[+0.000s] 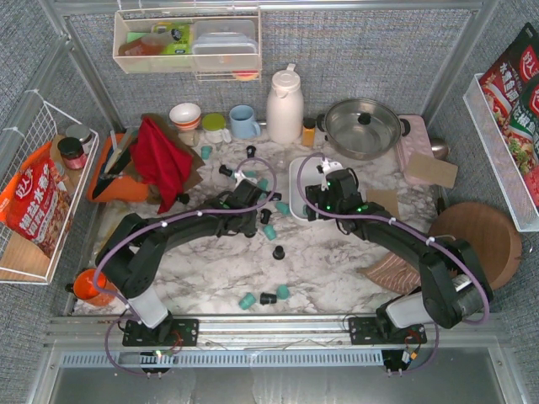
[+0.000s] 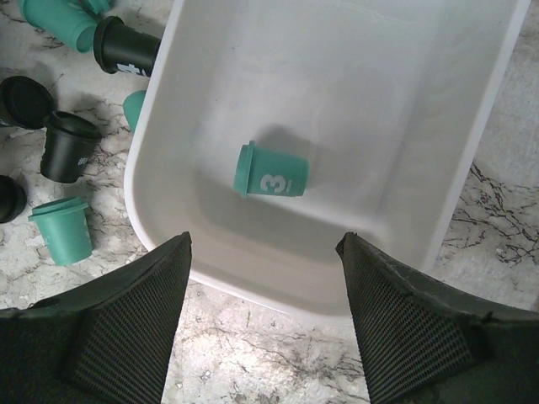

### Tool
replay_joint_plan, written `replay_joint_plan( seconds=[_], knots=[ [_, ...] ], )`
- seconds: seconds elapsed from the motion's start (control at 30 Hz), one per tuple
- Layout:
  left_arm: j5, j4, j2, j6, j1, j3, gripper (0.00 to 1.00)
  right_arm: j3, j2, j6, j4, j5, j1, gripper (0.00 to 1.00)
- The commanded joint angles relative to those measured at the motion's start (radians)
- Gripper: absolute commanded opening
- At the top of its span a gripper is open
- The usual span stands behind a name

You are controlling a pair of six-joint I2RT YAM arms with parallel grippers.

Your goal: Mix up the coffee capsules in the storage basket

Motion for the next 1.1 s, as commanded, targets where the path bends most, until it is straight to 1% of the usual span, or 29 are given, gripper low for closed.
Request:
replay_joint_plan(
  seconds=[0.0,0.13,0.2,0.27,0.33,0.4,0.43,0.5,0.57,0.63,0.67,0.73,0.8,0.93,1.0,1.07],
  knots=[
    [0.01,0.017,-0.038,0.0,-0.001,-0.007,0.26,-0.012,-0.017,-0.008,0.043,-0.015,0.002,0.76],
    [0.053,0.132,-0.135,0.033,-0.001,-0.045,0.23,-0.044,-0.053,0.002,0.103,-0.074,0.002,0.76],
    [0.061,0.242,-0.198,0.067,-0.001,-0.089,0.2,-0.061,-0.073,0.011,0.147,-0.125,0.001,0.76],
    [0.077,0.389,-0.267,0.116,-0.001,-0.154,0.19,-0.073,-0.093,0.024,0.173,-0.163,0.002,0.76],
    [0.108,0.575,-0.328,0.173,-0.001,-0.237,0.19,-0.081,-0.113,0.036,0.19,-0.193,0.001,0.76],
    [0.112,0.768,-0.361,0.185,-0.001,-0.32,0.2,-0.095,-0.133,0.036,0.219,-0.228,0.002,0.76],
    [0.109,0.826,-0.361,0.174,0.001,-0.335,0.21,-0.108,-0.144,0.031,0.244,-0.25,0.002,0.76],
    [0.117,0.834,-0.329,0.163,0.003,-0.291,0.22,-0.143,-0.164,0.019,0.307,-0.287,0.003,0.76],
    [0.162,0.773,-0.258,0.147,0.002,-0.199,0.22,-0.178,-0.18,-0.013,0.377,-0.341,0.006,0.76],
    [0.217,0.726,-0.202,0.137,0.002,-0.115,0.22,-0.201,-0.196,-0.041,0.417,-0.356,0.011,0.76],
    [0.234,0.731,-0.177,0.129,0.002,-0.09,0.22,-0.203,-0.209,-0.042,0.41,-0.329,0.015,0.76],
    [0.246,0.765,-0.133,0.118,0.002,-0.056,0.22,-0.207,-0.246,-0.037,0.367,-0.203,0.021,0.76],
    [0.257,0.806,-0.088,0.122,0.002,-0.027,0.22,-0.243,-0.302,-0.041,0.349,-0.041,0.02,0.76],
    [0.3,0.787,0.012,0.093,0.001,0.063,0.25,-0.33,-0.435,-0.019,0.354,0.301,0.01,0.76],
    [0.334,0.788,0.065,0.067,-0.001,0.094,0.27,-0.354,-0.465,0.003,0.348,0.377,-0.005,0.76],
    [0.363,0.783,0.112,0.036,-0.003,0.117,0.29,-0.364,-0.473,0.019,0.345,0.384,-0.022,0.77]
  ],
)
